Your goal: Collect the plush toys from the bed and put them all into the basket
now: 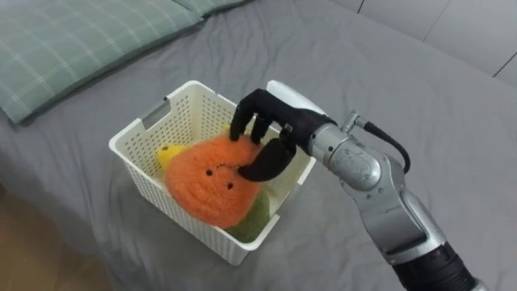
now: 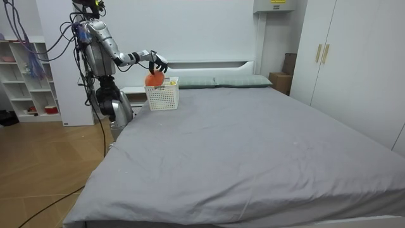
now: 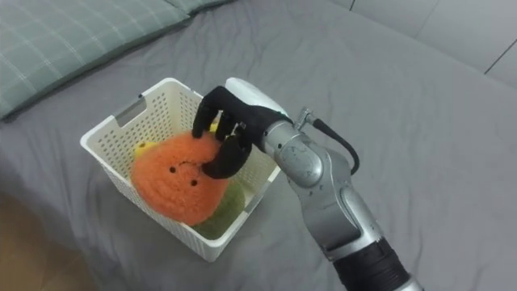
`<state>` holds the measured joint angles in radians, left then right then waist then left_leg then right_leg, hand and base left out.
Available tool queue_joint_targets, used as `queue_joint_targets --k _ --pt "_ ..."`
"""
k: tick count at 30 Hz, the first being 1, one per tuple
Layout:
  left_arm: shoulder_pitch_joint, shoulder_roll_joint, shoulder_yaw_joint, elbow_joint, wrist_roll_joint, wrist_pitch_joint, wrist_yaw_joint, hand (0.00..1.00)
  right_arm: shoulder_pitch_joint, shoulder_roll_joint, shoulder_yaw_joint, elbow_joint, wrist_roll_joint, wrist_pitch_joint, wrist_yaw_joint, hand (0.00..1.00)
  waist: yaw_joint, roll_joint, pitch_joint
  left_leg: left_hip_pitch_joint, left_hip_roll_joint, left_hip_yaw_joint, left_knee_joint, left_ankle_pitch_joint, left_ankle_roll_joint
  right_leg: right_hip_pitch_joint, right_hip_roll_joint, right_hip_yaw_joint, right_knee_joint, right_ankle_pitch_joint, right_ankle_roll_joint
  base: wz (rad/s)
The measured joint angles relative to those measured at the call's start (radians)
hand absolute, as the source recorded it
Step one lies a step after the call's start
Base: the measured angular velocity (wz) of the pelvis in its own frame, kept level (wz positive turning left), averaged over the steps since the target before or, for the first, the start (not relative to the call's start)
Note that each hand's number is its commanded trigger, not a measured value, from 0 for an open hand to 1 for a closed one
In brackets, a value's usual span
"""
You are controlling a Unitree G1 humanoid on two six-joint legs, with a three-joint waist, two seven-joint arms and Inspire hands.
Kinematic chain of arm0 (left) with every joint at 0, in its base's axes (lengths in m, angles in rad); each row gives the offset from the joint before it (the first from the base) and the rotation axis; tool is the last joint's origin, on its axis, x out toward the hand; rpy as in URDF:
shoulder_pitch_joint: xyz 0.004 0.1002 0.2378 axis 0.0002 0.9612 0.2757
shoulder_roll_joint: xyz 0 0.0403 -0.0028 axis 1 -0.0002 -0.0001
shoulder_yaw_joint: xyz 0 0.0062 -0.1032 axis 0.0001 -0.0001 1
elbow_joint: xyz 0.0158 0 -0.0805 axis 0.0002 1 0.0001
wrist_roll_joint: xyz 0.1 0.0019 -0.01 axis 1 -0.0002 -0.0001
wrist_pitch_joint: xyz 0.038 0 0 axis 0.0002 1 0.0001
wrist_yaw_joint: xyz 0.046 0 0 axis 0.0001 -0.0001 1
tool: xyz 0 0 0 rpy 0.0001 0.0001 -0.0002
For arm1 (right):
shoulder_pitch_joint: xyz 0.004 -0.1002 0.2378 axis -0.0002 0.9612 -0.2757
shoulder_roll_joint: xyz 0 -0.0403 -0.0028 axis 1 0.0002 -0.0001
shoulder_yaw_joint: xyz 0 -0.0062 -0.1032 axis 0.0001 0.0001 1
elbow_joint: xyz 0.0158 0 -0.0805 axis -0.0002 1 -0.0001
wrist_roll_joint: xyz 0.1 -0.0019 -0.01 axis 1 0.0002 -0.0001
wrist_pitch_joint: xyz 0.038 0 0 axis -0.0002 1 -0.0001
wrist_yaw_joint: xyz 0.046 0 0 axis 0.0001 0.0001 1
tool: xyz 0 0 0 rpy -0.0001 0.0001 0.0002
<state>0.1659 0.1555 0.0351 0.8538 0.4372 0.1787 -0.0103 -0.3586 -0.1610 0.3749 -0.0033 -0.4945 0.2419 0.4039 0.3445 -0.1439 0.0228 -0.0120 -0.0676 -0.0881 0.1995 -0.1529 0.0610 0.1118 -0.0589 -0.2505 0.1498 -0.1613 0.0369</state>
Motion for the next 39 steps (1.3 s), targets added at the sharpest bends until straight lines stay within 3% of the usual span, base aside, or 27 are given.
queue_joint_targets --k 3,5,19,26,30,32,36,39 --pt "-0.003 0.000 0.001 0.000 0.035 0.005 -0.001 0.00 0.000 0.000 0.000 0.000 0.000 0.000 0.000 0.00 -0.002 -0.011 0.0034 -0.004 0.001 0.000 0.000 0.000 0.000 -0.002 0.001 0.001 0.000 0.000 0.000 0.00" --pt "-0.013 0.000 0.001 0.000 0.037 0.005 -0.001 0.00 0.000 -0.001 0.000 0.000 -0.002 0.000 0.000 0.00 -0.002 -0.017 0.0005 -0.012 0.000 0.000 0.002 0.000 0.000 -0.010 0.001 0.001 0.000 0.000 0.000 0.00" --pt "-0.027 -0.010 0.001 -0.033 0.037 0.005 0.000 0.00 0.000 -0.010 -0.002 0.078 -0.002 -0.002 -0.015 0.00 -0.012 -0.010 0.0049 -0.010 0.003 0.010 0.005 0.001 -0.001 -0.012 0.005 0.033 0.000 0.000 0.000 0.00" --pt "-0.029 -0.010 -0.008 -0.032 0.026 0.004 0.009 0.00 0.000 -0.011 -0.007 0.078 0.001 -0.004 -0.039 0.00 -0.039 -0.005 0.0075 -0.010 0.004 0.019 0.005 0.001 -0.001 -0.014 0.005 0.043 0.000 0.000 0.000 -0.04" --pt "-0.029 -0.014 -0.007 -0.028 0.024 0.002 0.041 0.00 0.002 -0.010 -0.071 0.078 0.082 -0.018 -0.111 0.00 -0.061 -0.001 0.0087 0.002 0.006 0.034 -0.002 0.001 0.000 -0.015 0.003 0.053 0.002 0.000 0.000 -0.10" --pt "-0.028 -0.016 0.000 -0.023 -0.003 -0.009 0.057 0.00 0.011 -0.012 -0.137 0.078 0.186 -0.050 -0.195 0.00 -0.088 0.008 0.0093 0.012 0.006 0.037 -0.001 0.001 0.001 -0.009 0.003 0.055 0.001 0.000 0.000 -0.02" --pt "-0.013 -0.047 0.029 -0.008 -0.017 -0.033 0.079 0.00 0.037 -0.012 -0.238 0.069 0.345 -0.093 -0.307 0.00 -0.127 0.035 0.0004 0.020 0.009 0.065 -0.005 -0.001 0.005 -0.010 0.002 0.067 0.001 0.001 0.000 -0.18" --pt "0.014 -0.056 0.033 0.005 -0.064 -0.041 0.088 0.00 0.093 -0.011 -0.296 0.065 0.450 -0.130 -0.373 0.00 -0.174 0.067 -0.0153 0.037 0.013 0.098 -0.021 -0.002 0.007 -0.013 0.002 0.096 0.003 0.001 0.000 -0.29"
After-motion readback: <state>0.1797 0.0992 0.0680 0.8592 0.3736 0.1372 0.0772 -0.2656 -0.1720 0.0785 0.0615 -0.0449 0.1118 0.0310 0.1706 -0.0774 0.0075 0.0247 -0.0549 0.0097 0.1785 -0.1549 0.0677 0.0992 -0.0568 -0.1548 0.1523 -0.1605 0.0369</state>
